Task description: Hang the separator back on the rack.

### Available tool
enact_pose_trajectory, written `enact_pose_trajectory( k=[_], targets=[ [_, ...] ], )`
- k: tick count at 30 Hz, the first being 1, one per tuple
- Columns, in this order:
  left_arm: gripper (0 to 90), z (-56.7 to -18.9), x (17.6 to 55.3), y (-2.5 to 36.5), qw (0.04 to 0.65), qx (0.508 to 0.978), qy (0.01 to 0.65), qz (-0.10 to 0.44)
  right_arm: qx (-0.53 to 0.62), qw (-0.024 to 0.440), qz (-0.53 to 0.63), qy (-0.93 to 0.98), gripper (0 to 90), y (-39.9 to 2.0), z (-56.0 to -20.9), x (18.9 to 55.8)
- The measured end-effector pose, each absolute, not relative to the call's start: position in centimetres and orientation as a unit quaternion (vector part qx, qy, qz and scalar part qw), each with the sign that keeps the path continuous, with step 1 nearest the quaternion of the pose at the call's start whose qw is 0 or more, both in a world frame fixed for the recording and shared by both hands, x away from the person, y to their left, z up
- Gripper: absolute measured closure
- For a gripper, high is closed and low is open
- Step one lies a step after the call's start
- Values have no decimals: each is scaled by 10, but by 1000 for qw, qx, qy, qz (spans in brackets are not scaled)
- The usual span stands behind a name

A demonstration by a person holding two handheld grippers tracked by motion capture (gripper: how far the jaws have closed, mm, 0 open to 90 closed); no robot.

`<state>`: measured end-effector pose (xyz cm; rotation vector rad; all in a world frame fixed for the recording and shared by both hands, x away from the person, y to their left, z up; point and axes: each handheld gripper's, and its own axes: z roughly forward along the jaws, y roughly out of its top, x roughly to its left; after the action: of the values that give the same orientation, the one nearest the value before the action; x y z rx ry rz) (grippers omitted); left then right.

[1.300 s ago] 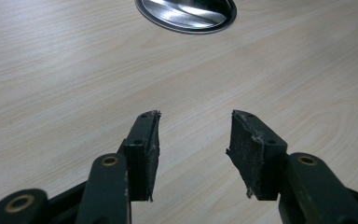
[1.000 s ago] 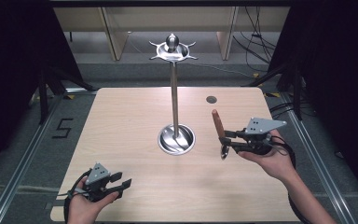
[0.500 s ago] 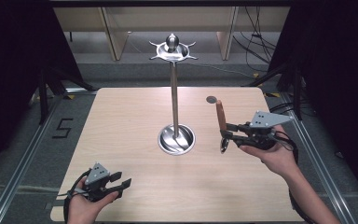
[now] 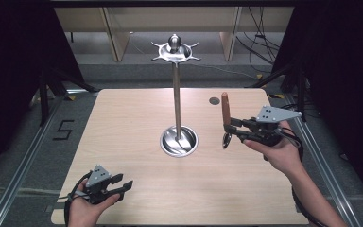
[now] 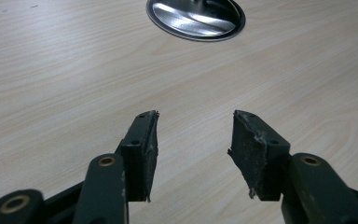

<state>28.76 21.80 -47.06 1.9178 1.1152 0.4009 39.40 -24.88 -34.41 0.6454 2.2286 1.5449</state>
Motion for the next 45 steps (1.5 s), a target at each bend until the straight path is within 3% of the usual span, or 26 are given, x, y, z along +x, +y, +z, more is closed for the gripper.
enact_pose_trajectory(
  k=[45],
  targets=[
    [495, -470, 287, 218, 433, 765, 449, 161, 224, 182, 544, 788, 698, -234, -311, 415]
  ],
)
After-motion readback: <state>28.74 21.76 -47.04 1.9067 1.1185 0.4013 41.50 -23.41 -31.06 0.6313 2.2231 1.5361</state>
